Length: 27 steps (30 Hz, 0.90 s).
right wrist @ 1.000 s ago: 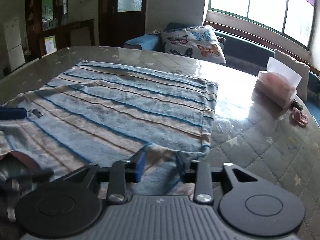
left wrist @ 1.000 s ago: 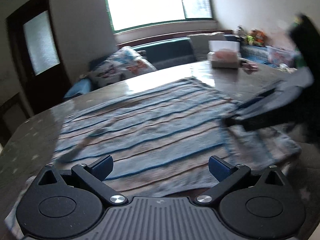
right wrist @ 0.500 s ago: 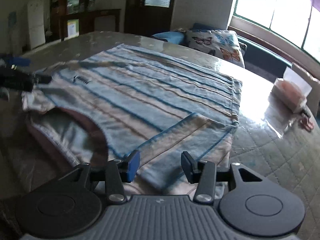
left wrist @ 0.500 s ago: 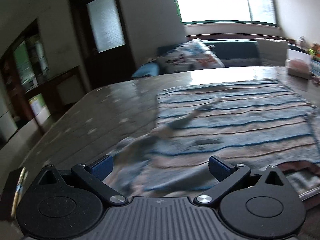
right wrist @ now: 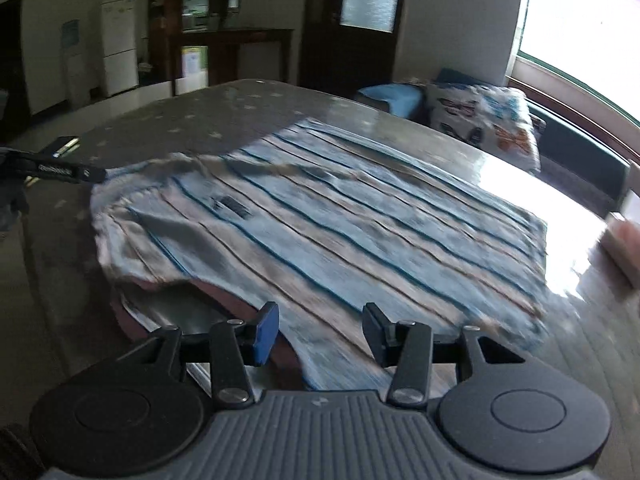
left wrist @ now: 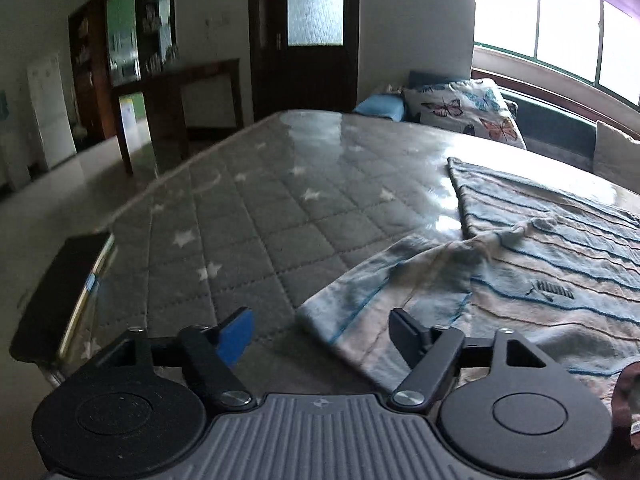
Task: Fold clothes
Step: 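Release the folded sleeve and move both grippers toward the other sleeve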
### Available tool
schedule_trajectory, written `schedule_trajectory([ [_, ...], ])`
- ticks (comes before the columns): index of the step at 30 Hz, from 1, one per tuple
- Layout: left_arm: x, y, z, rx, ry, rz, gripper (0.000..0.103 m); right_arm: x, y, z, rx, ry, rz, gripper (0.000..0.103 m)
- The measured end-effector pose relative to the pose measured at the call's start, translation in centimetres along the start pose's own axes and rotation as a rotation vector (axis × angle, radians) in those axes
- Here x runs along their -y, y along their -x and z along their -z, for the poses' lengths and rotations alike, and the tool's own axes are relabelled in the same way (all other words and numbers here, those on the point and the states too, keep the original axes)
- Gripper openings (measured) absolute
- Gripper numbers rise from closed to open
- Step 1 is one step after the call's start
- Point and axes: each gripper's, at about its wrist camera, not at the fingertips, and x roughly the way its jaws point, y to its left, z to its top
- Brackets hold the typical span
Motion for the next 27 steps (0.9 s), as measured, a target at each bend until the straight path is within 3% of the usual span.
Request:
schedule_trajectory([
  [6, -0.4, -1.3, -0.3, -0.032, -0.002, 0.049, 0.052, -3.8, -2.5, -3.2, 0.015, 0.083, -0.082, 0.047],
  [12, -0.7, -1.9, -0.3, -0.022, -0.017, 0.065, 0.013, -7.5, -5.5, -4.2, -0.014, 0.147, -0.167, 0.047],
  [14, -0.8, -2.0, -0.4, -0.018, -0.021, 0.065, 0.009, -8.1, -6.0, -4.1, -0.031, 0.15, -0.188, 0.047],
  [23, -1.2, -1.7, -0.7, 0.005, -0.004, 0.066, 0.009, -10.4, -4.1, -2.5, -0.091, 0.208, -0.363, 0.048],
  [27, -1.4, -1.3, -0.5, -0.005, 0.015, 0.06, 0.012, -9.8, -5.0, -4.2, -0.044, 0.175, -0.338, 0.052],
])
